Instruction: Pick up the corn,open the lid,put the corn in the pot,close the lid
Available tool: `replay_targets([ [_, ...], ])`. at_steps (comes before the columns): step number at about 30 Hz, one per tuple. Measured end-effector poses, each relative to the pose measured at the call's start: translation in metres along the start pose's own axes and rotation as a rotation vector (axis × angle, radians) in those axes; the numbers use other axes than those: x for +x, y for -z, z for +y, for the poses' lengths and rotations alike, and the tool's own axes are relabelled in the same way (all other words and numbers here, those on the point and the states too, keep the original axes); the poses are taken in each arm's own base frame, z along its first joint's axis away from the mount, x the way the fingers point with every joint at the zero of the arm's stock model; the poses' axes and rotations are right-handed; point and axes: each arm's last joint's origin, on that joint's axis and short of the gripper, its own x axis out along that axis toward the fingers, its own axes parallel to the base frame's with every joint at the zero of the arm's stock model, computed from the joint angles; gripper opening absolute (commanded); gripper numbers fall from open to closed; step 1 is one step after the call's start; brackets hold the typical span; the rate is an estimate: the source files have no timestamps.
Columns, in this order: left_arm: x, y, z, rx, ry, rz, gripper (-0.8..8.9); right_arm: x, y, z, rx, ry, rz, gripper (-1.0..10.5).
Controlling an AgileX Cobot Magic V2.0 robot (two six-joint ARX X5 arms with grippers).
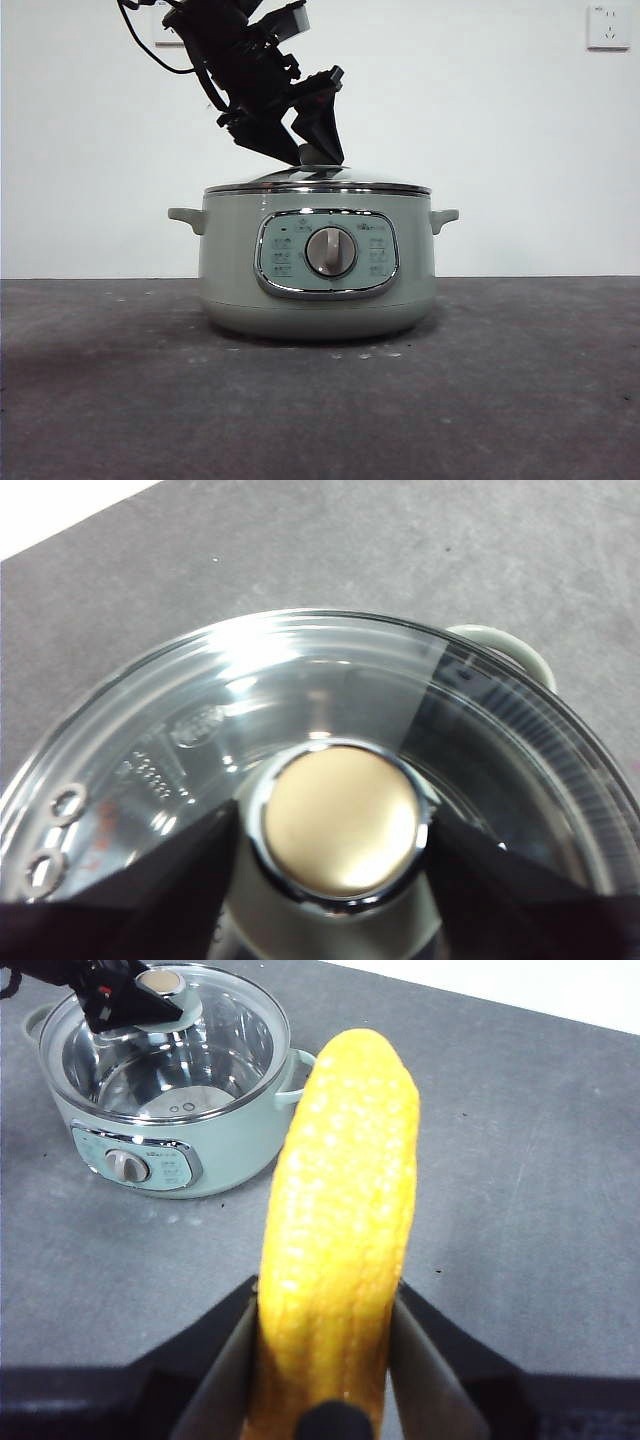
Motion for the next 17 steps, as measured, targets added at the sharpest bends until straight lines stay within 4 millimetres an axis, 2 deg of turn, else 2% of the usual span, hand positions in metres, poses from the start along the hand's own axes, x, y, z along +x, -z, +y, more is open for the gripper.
replay_targets([
  [6,0.0000,-0.0003,-0.0010,0.004,0.002,0.000,1.10,0.0000,0.0000,0.0000,0.000,0.000,0.000,-0.1],
  [8,0.0000,-0.0003,-0.0010,0.004,0.002,0.000,0.05,0.0000,0.0000,0.0000,0.000,0.000,0.000,-0.1],
  [9,0.0000,-0.0003,-0.0010,0.004,0.002,0.000,-0.12,0.0000,0.0000,0.0000,0.000,0.000,0.000,-0.1],
  [17,0.0000,-0.0004,-0.0010,0.003,0.002,-0.001,-0.08,0.0000,0.0000,0.0000,0.000,0.000,0.000,-0.1],
])
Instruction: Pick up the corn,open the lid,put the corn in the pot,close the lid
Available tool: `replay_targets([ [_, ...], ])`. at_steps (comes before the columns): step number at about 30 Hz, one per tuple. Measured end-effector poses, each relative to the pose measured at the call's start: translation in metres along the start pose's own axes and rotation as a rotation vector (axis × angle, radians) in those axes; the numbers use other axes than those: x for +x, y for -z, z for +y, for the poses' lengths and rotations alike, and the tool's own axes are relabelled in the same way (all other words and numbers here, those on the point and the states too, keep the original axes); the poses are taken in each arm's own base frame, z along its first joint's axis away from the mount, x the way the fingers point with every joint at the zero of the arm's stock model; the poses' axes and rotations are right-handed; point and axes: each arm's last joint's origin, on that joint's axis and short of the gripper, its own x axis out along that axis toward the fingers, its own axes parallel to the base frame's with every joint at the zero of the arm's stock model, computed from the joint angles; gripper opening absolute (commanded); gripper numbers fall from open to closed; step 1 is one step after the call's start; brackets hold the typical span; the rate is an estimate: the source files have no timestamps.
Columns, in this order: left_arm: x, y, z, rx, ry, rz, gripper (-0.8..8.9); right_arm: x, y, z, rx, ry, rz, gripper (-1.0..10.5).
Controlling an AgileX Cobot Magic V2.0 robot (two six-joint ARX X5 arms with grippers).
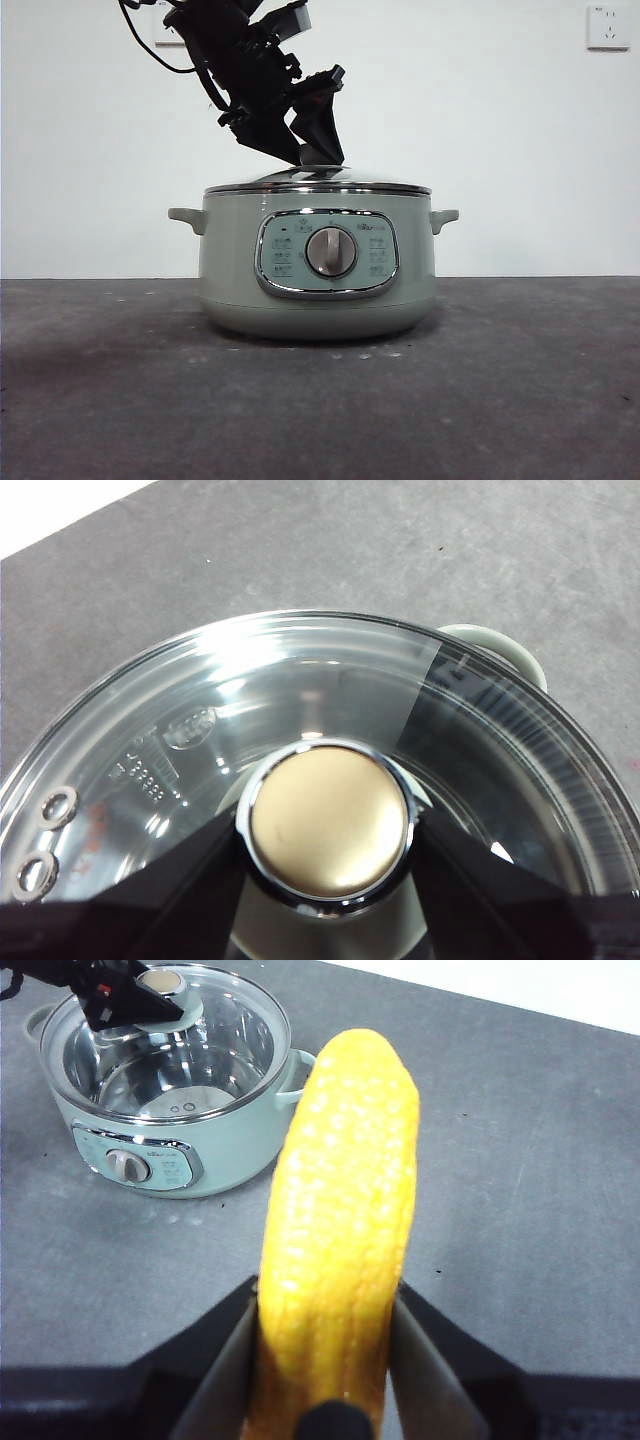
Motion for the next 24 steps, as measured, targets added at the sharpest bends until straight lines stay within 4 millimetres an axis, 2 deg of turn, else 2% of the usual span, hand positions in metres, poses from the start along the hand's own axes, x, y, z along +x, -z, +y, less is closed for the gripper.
replay_targets([
  [6,-0.001,-0.004,0.000,-0.003,0.016,0.002,-0.08,0.000,0.000,0.000,0.000,0.000,0.000,-0.1],
  [18,-0.015,-0.028,0.000,-0.003,0.032,-0.063,-0.08,0.000,0.000,0.000,0.000,0.000,0.000,-0.1],
  [21,-0.027,-0.031,-0.001,-0.008,0.029,-0.067,-0.08,0.000,0.000,0.000,0.000,0.000,-0.001,-0.1],
  [24,-0.051,-0.037,0.000,-0.013,0.019,-0.086,-0.08,0.001,-0.003,0.002,0.009,-0.008,-0.023,-0.1],
])
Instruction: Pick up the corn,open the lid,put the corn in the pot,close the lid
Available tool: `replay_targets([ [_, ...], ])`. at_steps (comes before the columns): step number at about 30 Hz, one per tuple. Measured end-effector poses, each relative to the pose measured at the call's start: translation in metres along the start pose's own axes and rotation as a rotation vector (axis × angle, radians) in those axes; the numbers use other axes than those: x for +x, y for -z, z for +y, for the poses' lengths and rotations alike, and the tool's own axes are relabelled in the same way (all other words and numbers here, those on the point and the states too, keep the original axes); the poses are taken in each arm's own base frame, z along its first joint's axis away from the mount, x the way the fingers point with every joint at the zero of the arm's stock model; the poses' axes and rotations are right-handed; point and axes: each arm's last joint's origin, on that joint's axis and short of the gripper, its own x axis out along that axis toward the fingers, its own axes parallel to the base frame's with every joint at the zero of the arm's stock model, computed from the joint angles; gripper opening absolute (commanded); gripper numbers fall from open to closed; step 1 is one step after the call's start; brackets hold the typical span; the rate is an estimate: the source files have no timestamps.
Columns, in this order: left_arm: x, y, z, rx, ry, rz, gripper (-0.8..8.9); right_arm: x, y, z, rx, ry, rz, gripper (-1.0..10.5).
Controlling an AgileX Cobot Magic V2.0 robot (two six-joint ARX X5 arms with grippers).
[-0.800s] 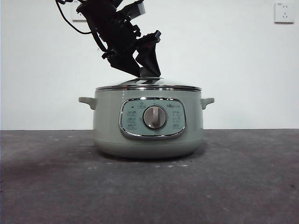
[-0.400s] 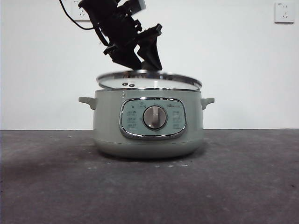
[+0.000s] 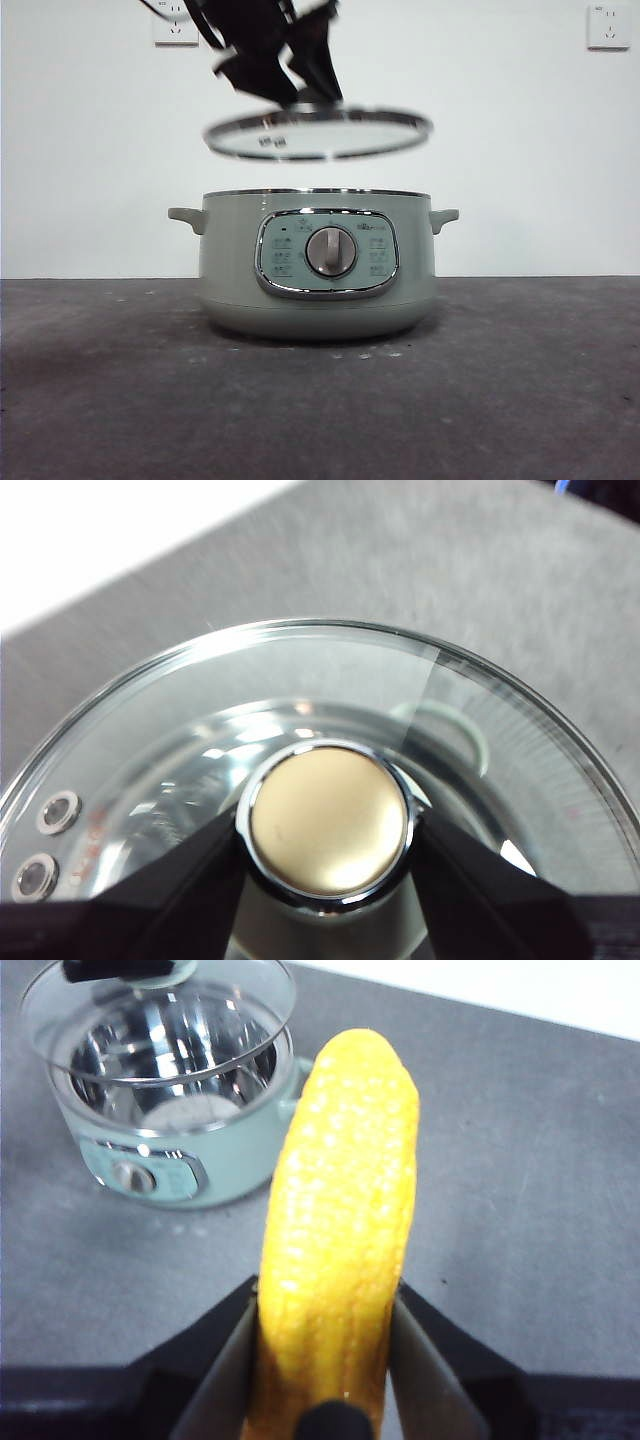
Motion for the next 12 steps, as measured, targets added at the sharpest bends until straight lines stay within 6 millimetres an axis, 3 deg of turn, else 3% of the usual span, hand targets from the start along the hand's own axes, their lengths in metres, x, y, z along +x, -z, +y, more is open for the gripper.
replay_targets([
  [6,-0.066,-0.020,0.007,-0.005,-0.057,-0.087,-0.08,0.009,-0.010,0.011,-0.032,-0.006,-0.015,-0.1],
  [12,-0.110,-0.015,0.017,-0.048,-0.103,-0.039,-0.07,0.028,-0.027,0.035,-0.086,-0.071,-0.034,-0.1],
])
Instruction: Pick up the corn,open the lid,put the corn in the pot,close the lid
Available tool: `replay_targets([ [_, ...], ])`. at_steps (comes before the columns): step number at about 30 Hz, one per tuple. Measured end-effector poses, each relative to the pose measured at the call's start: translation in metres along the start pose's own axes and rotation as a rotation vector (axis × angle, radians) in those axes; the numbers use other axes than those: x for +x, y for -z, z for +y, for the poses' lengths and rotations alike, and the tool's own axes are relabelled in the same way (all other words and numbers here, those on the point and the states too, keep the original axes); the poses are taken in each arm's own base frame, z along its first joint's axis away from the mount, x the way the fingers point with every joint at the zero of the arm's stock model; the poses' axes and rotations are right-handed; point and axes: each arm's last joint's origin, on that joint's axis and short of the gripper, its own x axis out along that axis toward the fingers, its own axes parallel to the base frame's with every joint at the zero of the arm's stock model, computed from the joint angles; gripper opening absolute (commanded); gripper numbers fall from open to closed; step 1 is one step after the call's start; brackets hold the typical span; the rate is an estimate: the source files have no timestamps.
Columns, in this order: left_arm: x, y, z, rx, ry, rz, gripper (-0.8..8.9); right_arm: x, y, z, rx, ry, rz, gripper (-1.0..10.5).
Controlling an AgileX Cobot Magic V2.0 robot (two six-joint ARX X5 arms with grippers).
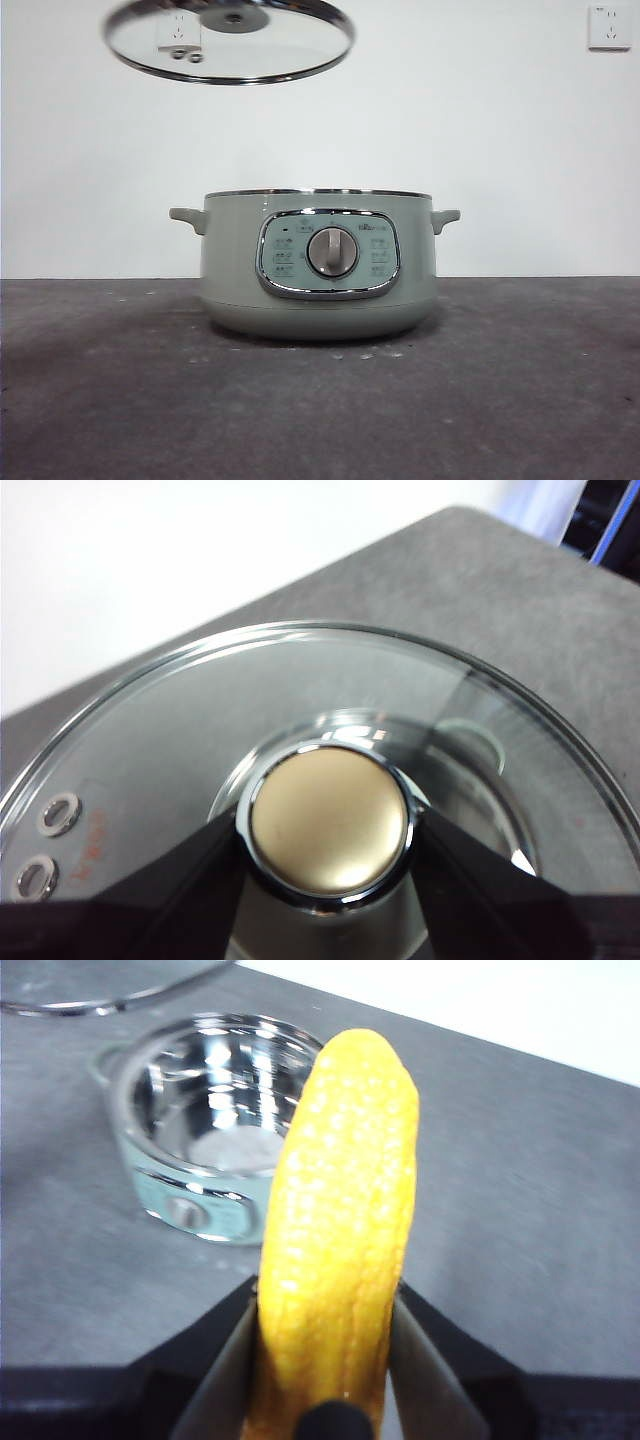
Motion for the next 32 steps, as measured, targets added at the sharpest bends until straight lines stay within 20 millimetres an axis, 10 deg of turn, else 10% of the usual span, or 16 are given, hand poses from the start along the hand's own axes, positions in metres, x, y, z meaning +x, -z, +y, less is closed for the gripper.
replay_targets([
  [13,-0.078,0.063,-0.008,-0.012,-0.035,-0.019,-0.07,0.093,-0.045,0.024,0.009,-0.253,-0.018,-0.1],
  [21,-0.124,0.113,-0.030,-0.013,-0.021,-0.013,-0.07,0.206,-0.063,0.012,0.080,-0.349,0.142,-0.1],
  [32,-0.176,0.131,-0.049,0.000,-0.033,-0.107,-0.07,0.354,-0.096,0.031,0.010,-0.356,0.380,-0.1],
])
